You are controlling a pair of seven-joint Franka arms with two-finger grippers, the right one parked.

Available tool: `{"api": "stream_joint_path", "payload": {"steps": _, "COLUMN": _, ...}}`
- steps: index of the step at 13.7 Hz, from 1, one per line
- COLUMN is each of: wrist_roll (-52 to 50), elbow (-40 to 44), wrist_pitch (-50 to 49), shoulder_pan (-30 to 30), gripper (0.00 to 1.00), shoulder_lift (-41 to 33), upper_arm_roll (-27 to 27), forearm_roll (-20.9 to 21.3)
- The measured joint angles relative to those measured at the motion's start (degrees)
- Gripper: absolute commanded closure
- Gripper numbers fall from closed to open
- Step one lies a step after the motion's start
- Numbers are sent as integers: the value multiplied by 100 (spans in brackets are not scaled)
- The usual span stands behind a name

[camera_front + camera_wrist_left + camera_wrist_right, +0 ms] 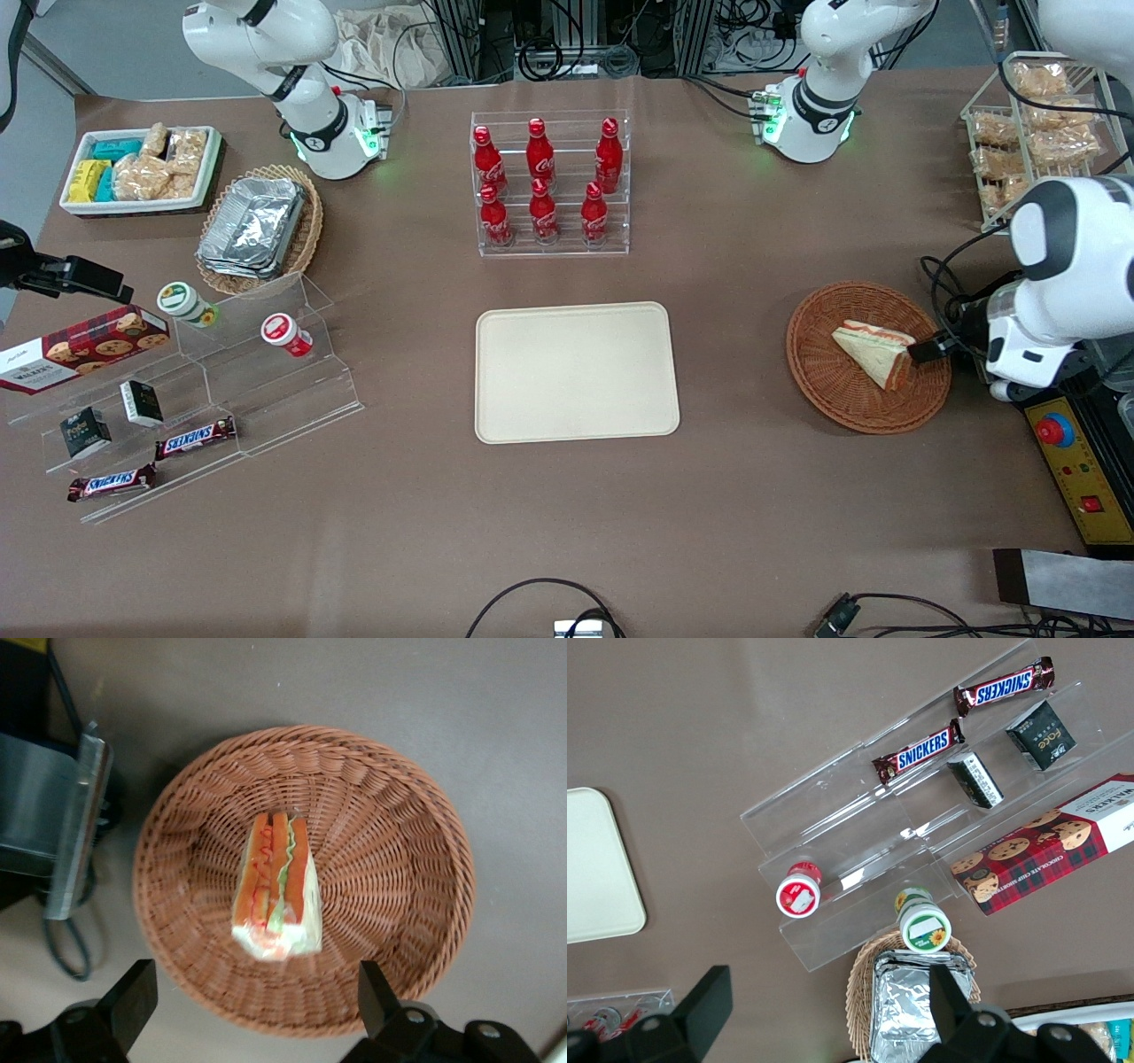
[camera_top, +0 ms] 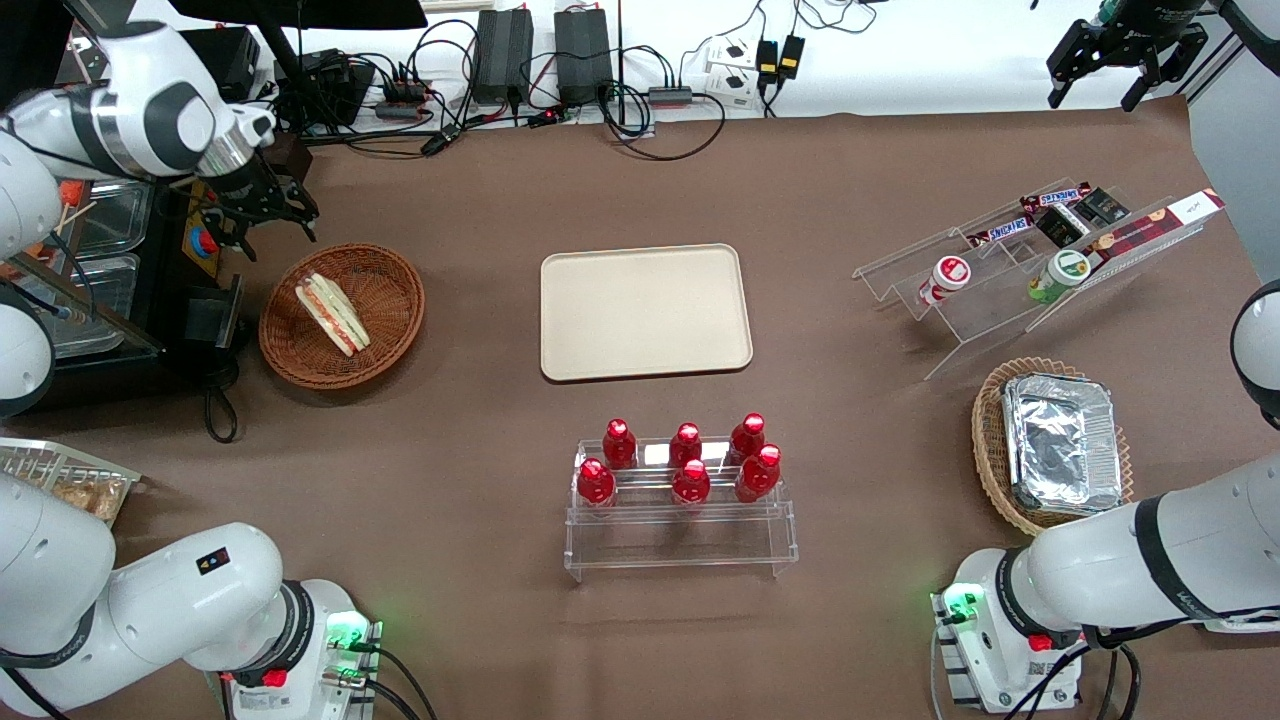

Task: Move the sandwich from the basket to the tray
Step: 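Lower the open left gripper over the wrapped sandwich in the basket, then close the left gripper on the sandwich's crust edge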

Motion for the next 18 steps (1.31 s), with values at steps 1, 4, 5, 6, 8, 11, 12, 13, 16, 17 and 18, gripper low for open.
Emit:
{"api": "stream_joint_path", "payload": {"steps": 1, "wrist_roll": -115, "elbow": -253, "wrist_pitch": 285, "shoulder_pan": -3, "gripper": 0, "shoulder_lift": -1, "upper_arm_roll": -13, "forearm_roll": -2}}
{"api": "stream_joint_path", "payload": {"steps": 4, "wrist_roll": -197, "elbow": -843, "wrist_pitch": 869, "shoulder_pan": -6, "gripper": 0, "shoulder_lift": -14, "upper_arm_roll": -24, "forearm_roll": -2}}
{"api": "stream_joint_path", "payload": {"steps": 5, "wrist_roll": -197, "elbow": -933, "wrist_pitch": 949, "shoulder_pan": -5, "gripper": 0, "shoulder_lift": -18, "upper_arm_roll": -24, "forearm_roll": 0}}
{"api": "stream_joint_path", "payload": {"steps": 6, "wrist_roll": -196, "elbow": -973, "wrist_pitch": 967, "shoulder_pan": -5, "gripper": 0, "shoulder_lift": -24, "upper_arm_roll": -24, "forearm_roll": 24}}
{"api": "stream_joint_path", "payload": {"steps": 8, "wrist_roll": -192, "elbow": -980, "wrist_pitch": 967, "shoulder_pan": -5, "gripper": 0, "shoulder_lift": -37, "upper_arm_roll": -24, "forearm_roll": 173}}
{"api": "stream_joint_path", "payload": {"steps": 11, "wrist_roll": -192, "elbow": -1020, "wrist_pitch": 1055, "shoulder_pan": -4, "gripper": 0, "shoulder_lift": 20, "upper_arm_roll": -19, "forearm_roll": 421}}
{"api": "stream_joint_path", "payload": {"steps": 12, "wrist_roll": -192, "elbow": -1033, "wrist_pitch": 1127, "shoulder_pan": -4, "gripper": 0, "shoulder_lift": 64, "upper_arm_roll": -18, "forearm_roll": 438}}
{"api": "stream_joint_path", "payload": {"steps": 13, "wrist_roll": -192, "elbow": -1040, "wrist_pitch": 1203, "shoulder_pan": -3, "gripper": 0, "shoulder_lift": 123, "upper_arm_roll": -17, "forearm_roll": 443}}
{"api": "stream_joint_path", "payload": {"steps": 16, "wrist_roll": -192, "elbow": -1020, "wrist_pitch": 1525, "shoulder_pan": -1, "gripper": 13, "shoulder_lift": 389, "upper_arm_roll": -14, "forearm_roll": 447}}
{"api": "stream_joint_path", "payload": {"steps": 17, "wrist_roll": -192, "elbow": -978, "wrist_pitch": 1582, "shoulder_pan": -2, "gripper": 45, "shoulder_lift": 491, "upper_arm_roll": -14, "forearm_roll": 452}}
{"api": "stream_joint_path", "payload": {"steps": 18, "wrist_roll": -192, "elbow": -925, "wrist_pitch": 1613, "shoulder_pan": -2, "gripper": 82, "shoulder_lift": 588, "upper_arm_roll": -14, "forearm_roll": 462}}
